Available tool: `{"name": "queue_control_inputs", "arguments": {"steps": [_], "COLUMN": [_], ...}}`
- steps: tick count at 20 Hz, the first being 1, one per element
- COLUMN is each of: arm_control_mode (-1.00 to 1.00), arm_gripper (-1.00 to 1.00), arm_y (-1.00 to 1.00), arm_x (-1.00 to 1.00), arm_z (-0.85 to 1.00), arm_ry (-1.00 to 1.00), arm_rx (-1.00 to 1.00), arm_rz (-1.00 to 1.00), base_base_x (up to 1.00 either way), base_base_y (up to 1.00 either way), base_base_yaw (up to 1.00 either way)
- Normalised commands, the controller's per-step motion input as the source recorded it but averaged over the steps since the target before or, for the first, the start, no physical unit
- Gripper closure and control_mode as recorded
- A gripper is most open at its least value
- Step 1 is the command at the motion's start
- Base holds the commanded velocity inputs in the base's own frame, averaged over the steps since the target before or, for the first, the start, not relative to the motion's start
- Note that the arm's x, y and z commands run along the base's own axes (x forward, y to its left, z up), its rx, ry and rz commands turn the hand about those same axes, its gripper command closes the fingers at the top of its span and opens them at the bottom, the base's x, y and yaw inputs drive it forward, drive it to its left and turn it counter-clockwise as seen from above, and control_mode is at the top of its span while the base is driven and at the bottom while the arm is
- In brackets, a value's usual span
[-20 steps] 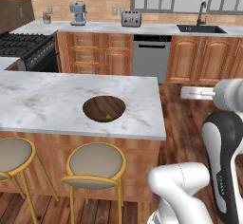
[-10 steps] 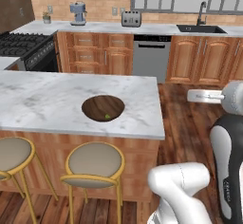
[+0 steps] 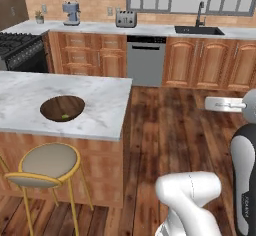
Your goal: There is a bowl on the dining counter. Grab a lemon wedge from the fridge and place it in the bowl. Then get the liquor bottle and glass cup from the cabinet and place them next to the bowl.
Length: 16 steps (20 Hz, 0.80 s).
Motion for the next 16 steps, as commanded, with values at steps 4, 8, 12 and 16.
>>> {"name": "queue_control_inputs", "arguments": {"steps": [4, 8, 12, 16], "arm_control_mode": [1.0, 1.0, 1.0, 1.0], "arm_gripper": [-1.0, -1.0, -1.0, -1.0], "arm_y": [0.0, 0.0, 0.0, 0.0], "arm_x": [0.0, 0.0, 0.0, 0.0], "arm_z": [0.0, 0.0, 0.0, 0.0], "arm_ry": [0.0, 0.0, 0.0, 0.0], "arm_rx": [0.0, 0.0, 0.0, 0.0], "arm_rz": [0.0, 0.0, 0.0, 0.0], "base_base_x": [0.45, 0.77, 0.85, 0.91], "base_base_y": [-0.99, -0.85, -0.78, -0.73], "base_base_yaw": [0.2, 0.25, 0.28, 0.3]}}
